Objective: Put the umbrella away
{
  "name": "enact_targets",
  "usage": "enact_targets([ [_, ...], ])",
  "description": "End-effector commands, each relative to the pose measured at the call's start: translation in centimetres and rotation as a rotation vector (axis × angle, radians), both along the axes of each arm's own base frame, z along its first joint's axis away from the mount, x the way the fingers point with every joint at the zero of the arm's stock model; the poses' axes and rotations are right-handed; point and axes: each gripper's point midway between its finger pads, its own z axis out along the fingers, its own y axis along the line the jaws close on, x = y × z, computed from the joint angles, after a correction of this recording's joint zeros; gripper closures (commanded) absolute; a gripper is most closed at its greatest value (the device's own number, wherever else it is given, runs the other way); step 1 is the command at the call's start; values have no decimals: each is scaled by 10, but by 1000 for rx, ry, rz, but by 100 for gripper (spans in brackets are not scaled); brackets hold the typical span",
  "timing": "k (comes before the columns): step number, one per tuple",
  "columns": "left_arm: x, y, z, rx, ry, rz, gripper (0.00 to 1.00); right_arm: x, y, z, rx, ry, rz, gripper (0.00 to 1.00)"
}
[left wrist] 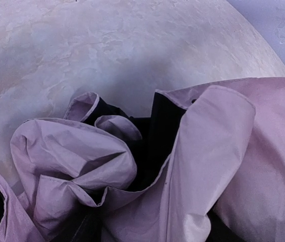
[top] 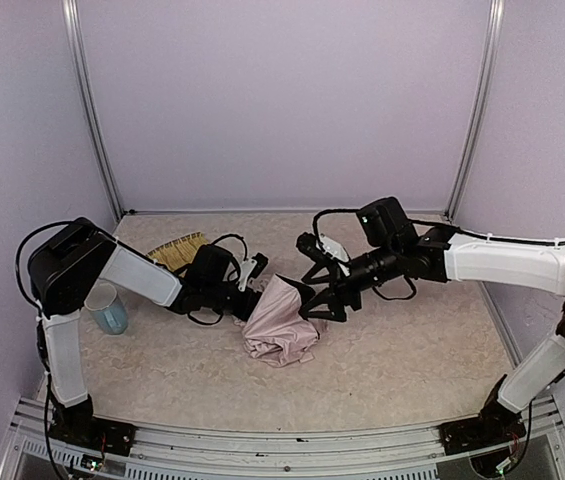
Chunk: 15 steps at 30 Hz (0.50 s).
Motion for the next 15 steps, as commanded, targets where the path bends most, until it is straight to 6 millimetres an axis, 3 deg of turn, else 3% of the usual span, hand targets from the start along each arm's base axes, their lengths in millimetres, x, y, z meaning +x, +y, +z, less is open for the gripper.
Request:
enact_targets([
  [1, -21, -1, -31, 44, 92, -64, 41, 48, 10, -11, -25, -34, -63, 7],
  [3, -20, -3, -30, 39, 91, -74, 41, 55, 25, -21, -43, -17, -5, 2],
  [6, -17, -6, -30, 40, 88, -88, 41, 48, 37, -42, -67, 63, 100, 9],
  [7, -17, -7, -29, 39, 84, -98, 41, 44, 40, -47, -65, 87, 129, 16],
  [8, -17, -8, -29, 39, 83, -106, 41, 39, 41, -49, -59, 110, 154, 31],
  [11, -17, -14, -30, 30, 88, -133, 41, 26, 43, -47, -28, 166, 216, 90],
  [12, -17, -17, -31, 24, 94, -146, 41, 24, 43, -43, -17, 175, 227, 100],
  [15, -23, -30, -31, 10, 99, -204, 41, 39, 40, -28, 20, 176, 137, 100],
])
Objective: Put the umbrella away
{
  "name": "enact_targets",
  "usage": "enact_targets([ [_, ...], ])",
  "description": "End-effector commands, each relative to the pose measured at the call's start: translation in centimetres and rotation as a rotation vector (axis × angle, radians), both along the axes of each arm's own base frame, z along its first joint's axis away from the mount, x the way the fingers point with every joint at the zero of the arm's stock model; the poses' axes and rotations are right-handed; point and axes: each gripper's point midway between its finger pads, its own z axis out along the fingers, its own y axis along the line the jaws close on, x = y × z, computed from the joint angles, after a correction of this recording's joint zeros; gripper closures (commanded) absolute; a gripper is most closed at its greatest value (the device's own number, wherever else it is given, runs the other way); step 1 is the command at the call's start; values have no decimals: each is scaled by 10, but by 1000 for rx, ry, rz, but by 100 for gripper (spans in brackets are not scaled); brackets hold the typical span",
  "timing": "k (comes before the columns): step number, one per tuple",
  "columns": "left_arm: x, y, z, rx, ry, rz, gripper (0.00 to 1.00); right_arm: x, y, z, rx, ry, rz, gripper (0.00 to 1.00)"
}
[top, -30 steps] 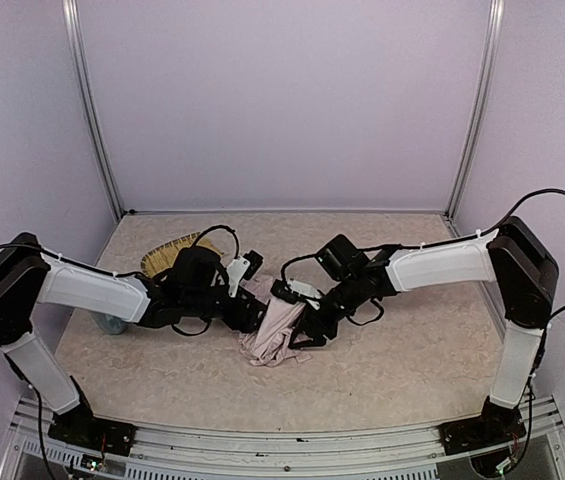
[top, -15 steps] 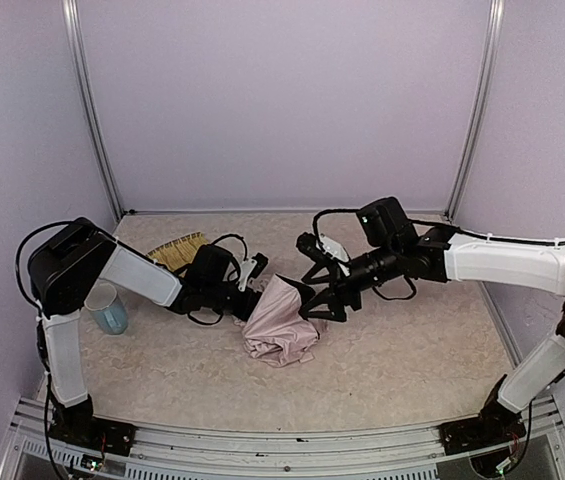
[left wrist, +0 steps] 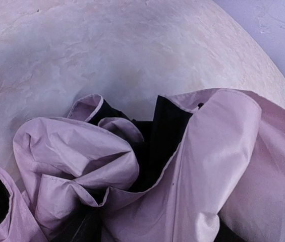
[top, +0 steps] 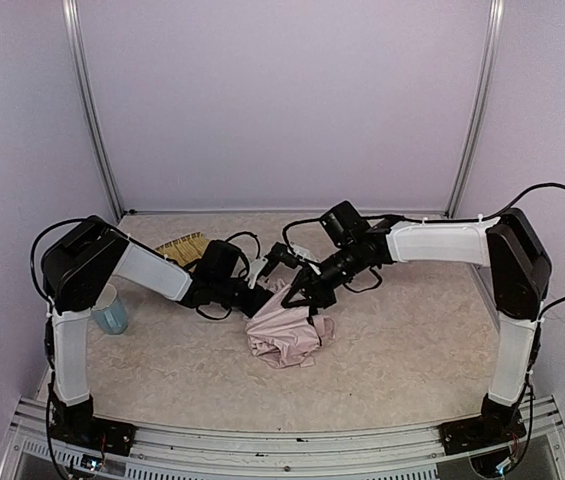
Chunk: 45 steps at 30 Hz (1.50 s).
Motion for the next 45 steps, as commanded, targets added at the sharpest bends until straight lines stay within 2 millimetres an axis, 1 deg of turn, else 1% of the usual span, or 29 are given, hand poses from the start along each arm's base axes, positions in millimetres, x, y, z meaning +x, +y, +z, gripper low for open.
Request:
enact_targets([
  [1, -27, -12, -32, 53, 80, -115, 41, 18, 0, 41, 114, 14, -90, 100],
  [4, -37, -27, -36, 57, 71, -178, 42, 73, -17, 62, 237, 64, -308, 100],
  [5, -39, -30, -37, 53, 73, -190, 42, 89, -24, 56, 242, 102, -376, 100],
  [6, -39, -32, -38, 46, 76, -191, 43, 103, -29, 47, 236, 126, -433, 100],
  [7, -38, -32, -39, 40, 79, -187, 43, 116, -34, 32, 212, 150, -488, 100],
  [8, -36, -32, -40, 36, 80, -180, 43, 123, -38, 13, 177, 179, -529, 100],
  [9, -31, -30, -40, 33, 78, -167, 43, 127, -42, -6, 139, 204, -554, 100],
  [11, -22, -25, -41, 29, 73, -136, 42, 120, -48, -43, 71, 257, -567, 100],
  [13, -5, -14, -41, 44, 50, -65, 38, 106, -53, -65, 43, 304, -554, 100],
  [15, 10, -4, -40, 47, 34, -3, 35, 92, -59, -82, 23, 334, -549, 100],
  [19, 36, 10, -31, 36, -8, 94, 34, 76, -72, -115, -54, 367, -561, 100],
  [22, 48, 24, -19, 0, -17, 161, 26, 67, -80, -129, -97, 383, -569, 100],
  [25, 53, 38, 8, -89, -39, 194, 21, 59, -87, -138, -125, 392, -573, 100],
  [27, 56, 47, 34, -148, -81, 208, 19, 56, -89, -144, -144, 398, -573, 100],
  [30, 58, 61, 77, -188, -175, 243, 19, 57, -89, -151, -162, 400, -566, 100],
  [33, 46, 68, 130, -214, -298, 231, 22, 61, -89, -158, -192, 399, -559, 100],
  [35, 27, 65, 159, -188, -380, 177, 29, 66, -89, -159, -203, 396, -556, 100],
  [36, 15, 58, 159, -143, -406, 133, 32, 69, -89, -159, -205, 396, -558, 100],
  [38, -7, 42, 155, 6, -498, 64, 32, 75, -91, -157, -203, 404, -563, 100],
  [39, -18, 34, 145, 93, -534, 19, 29, 78, -91, -155, -196, 407, -561, 100],
  [40, -31, 26, 130, 173, -550, -36, 24, 80, -91, -153, -189, 412, -554, 100],
  [42, -50, 15, 103, 295, -550, -140, 12, 82, -89, -151, -185, 413, -542, 100],
  [43, -56, 11, 91, 341, -532, -174, 7, 82, -89, -150, -184, 414, -536, 100],
  [45, -60, 6, 72, 416, -523, -217, 2, 81, -88, -150, -182, 419, -523, 100],
])
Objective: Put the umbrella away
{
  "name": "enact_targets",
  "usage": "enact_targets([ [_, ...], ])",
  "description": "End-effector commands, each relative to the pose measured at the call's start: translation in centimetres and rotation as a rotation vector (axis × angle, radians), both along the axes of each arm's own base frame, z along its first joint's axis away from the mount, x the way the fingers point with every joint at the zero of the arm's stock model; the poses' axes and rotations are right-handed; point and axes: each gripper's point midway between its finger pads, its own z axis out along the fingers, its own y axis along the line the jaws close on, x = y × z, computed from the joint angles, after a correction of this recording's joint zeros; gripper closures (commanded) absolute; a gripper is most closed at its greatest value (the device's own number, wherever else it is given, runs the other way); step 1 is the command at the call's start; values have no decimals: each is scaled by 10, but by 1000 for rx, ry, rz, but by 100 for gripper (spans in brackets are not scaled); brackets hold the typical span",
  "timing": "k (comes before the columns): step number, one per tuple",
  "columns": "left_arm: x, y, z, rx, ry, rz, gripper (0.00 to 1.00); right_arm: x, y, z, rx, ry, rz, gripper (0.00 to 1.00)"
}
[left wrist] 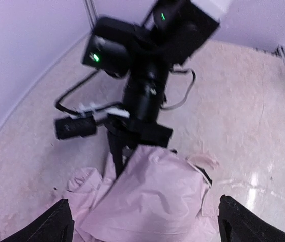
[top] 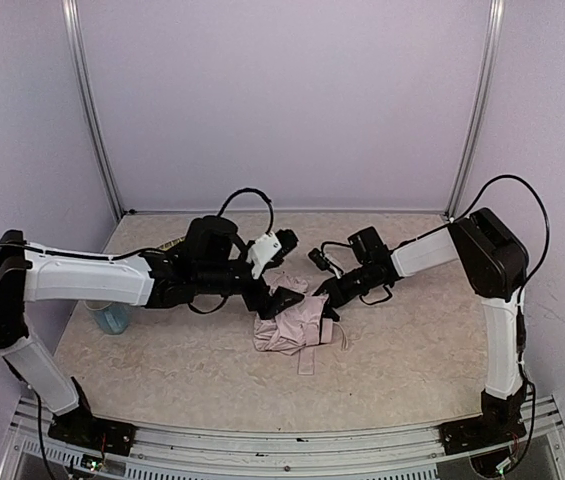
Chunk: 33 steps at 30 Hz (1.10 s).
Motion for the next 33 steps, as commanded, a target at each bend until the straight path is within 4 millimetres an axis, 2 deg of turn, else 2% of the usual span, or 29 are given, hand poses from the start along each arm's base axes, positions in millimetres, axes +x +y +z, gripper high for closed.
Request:
enact_targets([
  [1, -11, 18, -106, 457, 23, -25, 1, -16, -22, -42, -116, 117, -6, 100],
  [5, -3, 15, -142, 592, 9, -58, 1, -15, -20, -41, -118, 117, 9, 100],
  [8, 4, 17, -166, 649, 63, -83, 1, -14, -20, -39, -116, 106, 22, 100],
  [15, -16, 28, -207, 710, 221, -183, 1, -5, -19, -34, -130, 73, 26, 100],
  [19, -18, 45, -236, 784, 313, -166, 1, 5, -18, -20, -126, 39, 25, 100],
  [22, -20, 51, -246, 803, 365, -167, 1, 14, -20, -6, -116, 14, 7, 100],
  [27, -18, 53, -262, 826, 421, -144, 3, 25, -30, 17, -109, -25, -35, 69],
  [29, -17, 56, -267, 829, 458, -133, 7, 29, -38, 33, -94, -39, -66, 62],
  [31, -14, 57, -268, 818, 493, -118, 15, 35, -50, 49, -65, -48, -115, 52],
  [33, -9, 55, -267, 796, 523, -98, 29, 39, -67, 60, -43, -43, -178, 47],
])
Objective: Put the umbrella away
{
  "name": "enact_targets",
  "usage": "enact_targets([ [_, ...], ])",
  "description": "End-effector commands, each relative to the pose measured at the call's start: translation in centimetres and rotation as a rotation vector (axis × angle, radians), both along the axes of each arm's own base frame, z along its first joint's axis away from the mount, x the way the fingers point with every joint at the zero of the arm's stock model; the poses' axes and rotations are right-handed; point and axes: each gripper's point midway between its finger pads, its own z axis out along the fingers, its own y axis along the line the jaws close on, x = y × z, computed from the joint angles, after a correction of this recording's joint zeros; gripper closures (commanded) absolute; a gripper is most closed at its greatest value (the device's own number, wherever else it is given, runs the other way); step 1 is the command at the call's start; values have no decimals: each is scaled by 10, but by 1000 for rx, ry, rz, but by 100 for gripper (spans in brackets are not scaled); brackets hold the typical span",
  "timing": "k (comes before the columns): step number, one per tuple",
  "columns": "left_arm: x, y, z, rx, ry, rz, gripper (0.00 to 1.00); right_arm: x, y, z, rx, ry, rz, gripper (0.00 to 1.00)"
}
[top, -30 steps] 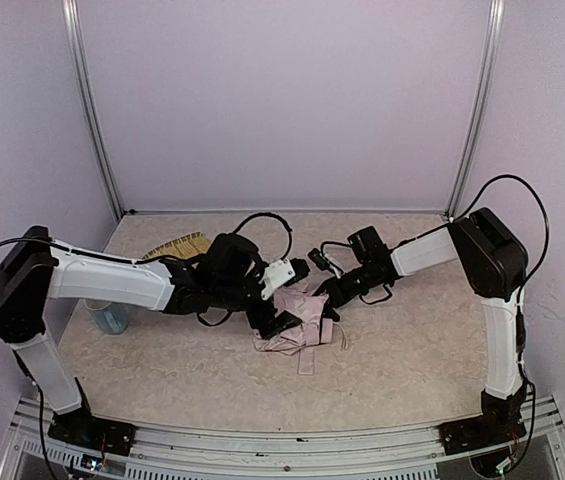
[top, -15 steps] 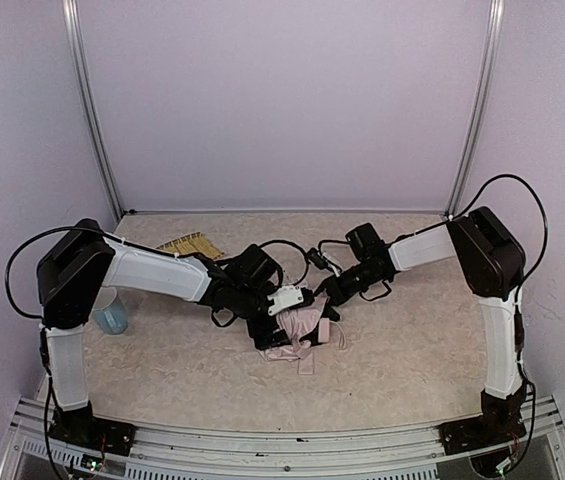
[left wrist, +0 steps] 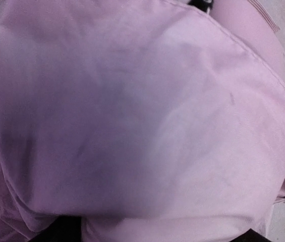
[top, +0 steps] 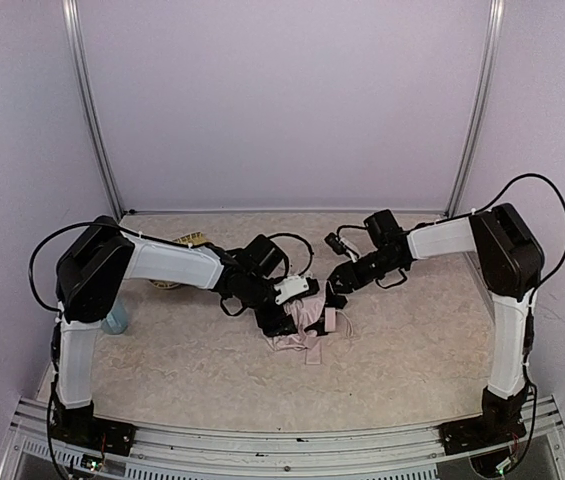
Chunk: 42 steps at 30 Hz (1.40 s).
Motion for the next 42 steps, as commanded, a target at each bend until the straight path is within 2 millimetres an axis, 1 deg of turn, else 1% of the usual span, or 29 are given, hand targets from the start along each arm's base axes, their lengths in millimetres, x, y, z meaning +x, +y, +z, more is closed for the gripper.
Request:
enact_targets([
  [1, -26, 60, -81, 243, 236, 102, 34, 16, -38, 41, 36, -36, -142, 46],
  [3, -25, 56, -79, 222, 254, 114, 38, 19, -52, 48, 21, -54, -192, 45],
  [5, -23, 51, -76, 199, 256, 132, 44, 17, -61, 49, -21, -72, -230, 44],
  [9, -14, 36, -58, 109, 261, 176, 62, 7, -76, 53, -65, -99, -285, 45],
  [12, 3, 25, -35, 18, 232, 239, 80, -7, -79, 60, -47, -129, -272, 45],
  [14, 22, 20, -13, -56, 201, 312, 100, -23, -73, 64, -13, -152, -226, 45],
  [15, 31, 20, -2, -82, 187, 347, 100, -28, -69, 70, 4, -166, -203, 44],
  [17, 51, 22, 26, -141, 132, 416, 100, -40, -61, 76, 30, -191, -154, 44],
  [18, 62, 25, 40, -167, 97, 456, 100, -46, -57, 78, 40, -203, -126, 43],
  [19, 69, 25, 57, -203, 77, 473, 100, -51, -52, 82, 53, -223, -100, 43],
  [22, 77, 24, 107, -286, 13, 477, 100, -68, -30, 95, 115, -279, -2, 41],
  [23, 77, 24, 120, -302, -9, 475, 100, -75, -22, 99, 139, -295, 40, 39],
  [25, 77, 26, 145, -324, -53, 476, 100, -89, -9, 107, 196, -324, 115, 31],
  [27, 74, 29, 168, -336, -98, 482, 100, -97, -2, 114, 240, -353, 153, 27],
  [30, 73, 36, 190, -335, -149, 502, 100, -96, 2, 120, 269, -376, 159, 24],
  [32, 73, 41, 201, -329, -181, 519, 100, -93, 5, 119, 265, -384, 149, 23],
  [33, 72, 40, 208, -333, -195, 518, 100, -94, 9, 120, 281, -381, 158, 23],
  [36, 65, 34, 230, -353, -235, 488, 100, -107, 23, 122, 338, -378, 231, 21],
  [39, 54, 26, 250, -391, -251, 445, 100, -107, 29, 119, 351, -398, 248, 21],
  [42, 48, 23, 263, -415, -251, 418, 100, -100, 32, 111, 336, -409, 238, 21],
])
